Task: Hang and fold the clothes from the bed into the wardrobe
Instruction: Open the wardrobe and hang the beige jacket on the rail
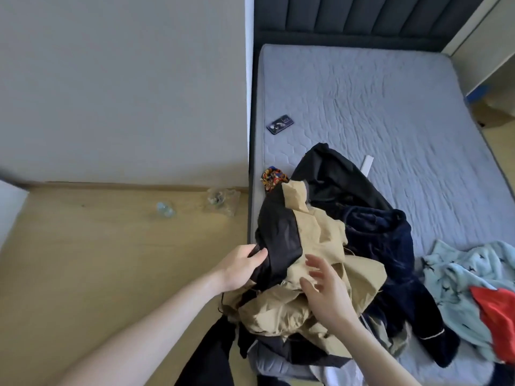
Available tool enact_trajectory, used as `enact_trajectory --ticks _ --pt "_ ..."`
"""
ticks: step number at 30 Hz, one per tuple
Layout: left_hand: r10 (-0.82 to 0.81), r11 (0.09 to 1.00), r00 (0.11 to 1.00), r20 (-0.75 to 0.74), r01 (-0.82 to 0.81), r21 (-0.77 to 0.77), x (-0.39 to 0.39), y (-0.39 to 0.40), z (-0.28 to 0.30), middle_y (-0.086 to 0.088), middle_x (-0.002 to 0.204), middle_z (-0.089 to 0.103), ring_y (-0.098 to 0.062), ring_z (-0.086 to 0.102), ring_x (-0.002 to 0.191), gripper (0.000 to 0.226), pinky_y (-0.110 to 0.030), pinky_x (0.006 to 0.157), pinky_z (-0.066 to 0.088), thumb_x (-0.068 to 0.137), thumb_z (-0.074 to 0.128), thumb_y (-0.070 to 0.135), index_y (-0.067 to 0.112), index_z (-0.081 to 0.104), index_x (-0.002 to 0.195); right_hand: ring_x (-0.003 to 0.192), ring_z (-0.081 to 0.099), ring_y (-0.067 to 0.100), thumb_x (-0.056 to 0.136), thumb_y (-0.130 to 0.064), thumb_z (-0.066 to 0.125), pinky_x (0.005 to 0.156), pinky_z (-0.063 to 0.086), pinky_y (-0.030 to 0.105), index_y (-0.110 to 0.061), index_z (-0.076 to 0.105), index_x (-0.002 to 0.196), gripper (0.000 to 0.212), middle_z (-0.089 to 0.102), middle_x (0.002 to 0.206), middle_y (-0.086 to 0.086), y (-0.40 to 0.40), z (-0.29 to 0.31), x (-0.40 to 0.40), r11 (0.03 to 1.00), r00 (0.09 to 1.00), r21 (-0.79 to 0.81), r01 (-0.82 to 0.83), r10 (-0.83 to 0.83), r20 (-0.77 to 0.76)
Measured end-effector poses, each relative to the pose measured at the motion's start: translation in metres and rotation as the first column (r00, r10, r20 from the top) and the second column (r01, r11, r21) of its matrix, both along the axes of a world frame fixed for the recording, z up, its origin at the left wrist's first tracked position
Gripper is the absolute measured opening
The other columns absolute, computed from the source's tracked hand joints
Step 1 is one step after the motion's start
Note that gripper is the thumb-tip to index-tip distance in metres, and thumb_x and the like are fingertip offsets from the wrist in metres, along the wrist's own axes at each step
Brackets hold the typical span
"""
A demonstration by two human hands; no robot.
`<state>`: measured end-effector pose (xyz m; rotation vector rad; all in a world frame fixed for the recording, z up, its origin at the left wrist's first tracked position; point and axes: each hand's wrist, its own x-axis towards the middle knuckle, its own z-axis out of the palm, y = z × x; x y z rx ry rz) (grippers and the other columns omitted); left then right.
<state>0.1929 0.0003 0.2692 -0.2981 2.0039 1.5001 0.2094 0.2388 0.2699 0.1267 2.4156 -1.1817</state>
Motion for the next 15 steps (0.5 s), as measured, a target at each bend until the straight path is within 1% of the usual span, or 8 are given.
enact_trajectory --ticks 2,3,5,6,8,11,13,15 --pt "0.122 0.992 0.988 -0.098 -0.124 -0.011 0.039 -0.001 0.04 0.003 0.071 0.046 -0.013 0.043 0.065 0.057 -0.034 0.069 0.031 0.098 0.043 0.058 0.003 0.044 0.084 0.111 0.06 -0.005 0.096 -0.028 0.066 0.09 0.053 0.024 -0.053 0.052 0.121 0.038 0.064 0.12 -0.024 0.001 0.027 0.024 0.997 0.998 -0.058 -0.052 0.049 -0.044" --pt "0.195 0.981 0.973 -0.121 -0.196 0.009 0.058 -0.002 0.059 0.002 0.073 0.048 -0.013 0.047 0.068 0.06 -0.034 0.07 0.033 0.097 0.045 0.06 0.002 0.046 0.084 0.109 0.061 -0.006 0.096 -0.032 0.067 0.089 0.054 0.024 -0.052 0.055 0.119 0.033 0.066 0.116 -0.024 0.0 0.04 0.034 0.992 0.994 -0.085 -0.091 0.086 -0.064" --pt "0.344 0.939 0.925 -0.162 -0.335 0.078 0.089 -0.008 0.093 0.003 0.073 0.052 -0.013 0.052 0.071 0.055 -0.03 0.073 0.038 0.094 0.049 0.061 0.008 0.054 0.078 0.106 0.063 -0.006 0.096 -0.039 0.066 0.086 0.054 0.02 -0.05 0.059 0.117 0.025 0.067 0.112 -0.027 -0.008 0.067 0.05 0.976 0.98 -0.129 -0.178 0.164 -0.108" --pt "0.432 0.902 0.885 -0.173 -0.42 0.102 0.104 -0.012 0.11 0.003 0.072 0.05 -0.014 0.053 0.07 0.051 -0.03 0.072 0.039 0.092 0.052 0.06 0.012 0.054 0.074 0.106 0.064 -0.006 0.095 -0.039 0.067 0.085 0.053 0.018 -0.049 0.06 0.117 0.025 0.067 0.112 -0.029 -0.014 0.082 0.057 0.962 0.968 -0.144 -0.233 0.215 -0.128" --pt "0.579 0.815 0.794 -0.187 -0.571 0.099 0.129 -0.025 0.141 -0.001 0.075 0.048 -0.019 0.053 0.072 0.053 -0.036 0.072 0.038 0.089 0.054 0.062 0.011 0.051 0.079 0.107 0.062 -0.006 0.093 -0.035 0.069 0.09 0.051 0.02 -0.047 0.061 0.118 0.029 0.066 0.113 -0.029 -0.031 0.111 0.067 0.929 0.936 -0.161 -0.333 0.305 -0.175" --pt "0.697 0.708 0.662 -0.274 -0.696 0.119 0.164 -0.051 0.182 0.004 0.074 0.061 -0.013 0.06 0.072 0.046 -0.033 0.071 0.043 0.098 0.052 0.054 0.013 0.06 0.079 0.111 0.061 -0.005 0.093 -0.029 0.071 0.095 0.05 0.022 -0.042 0.064 0.119 0.03 0.066 0.115 -0.029 -0.061 0.15 0.081 0.868 0.877 -0.196 -0.457 0.402 -0.264" --pt "0.745 0.646 0.576 -0.336 -0.748 0.149 0.185 -0.069 0.207 0.002 0.078 0.065 -0.012 0.062 0.074 0.047 -0.031 0.071 0.046 0.104 0.05 0.045 0.003 0.061 0.085 0.113 0.06 -0.005 0.093 -0.033 0.07 0.096 0.052 0.024 -0.044 0.063 0.12 0.03 0.065 0.118 -0.031 -0.084 0.173 0.09 0.816 0.832 -0.213 -0.537 0.472 -0.291" --pt "0.784 0.58 0.485 -0.387 -0.795 0.178 0.205 -0.089 0.229 -0.006 0.083 0.064 -0.018 0.062 0.079 0.049 -0.037 0.075 0.048 0.104 0.051 0.043 -0.004 0.058 0.093 0.114 0.06 -0.005 0.092 -0.038 0.07 0.098 0.052 0.028 -0.046 0.063 0.121 0.03 0.064 0.12 -0.029 -0.109 0.193 0.1 0.759 0.789 -0.241 -0.605 0.531 -0.308"
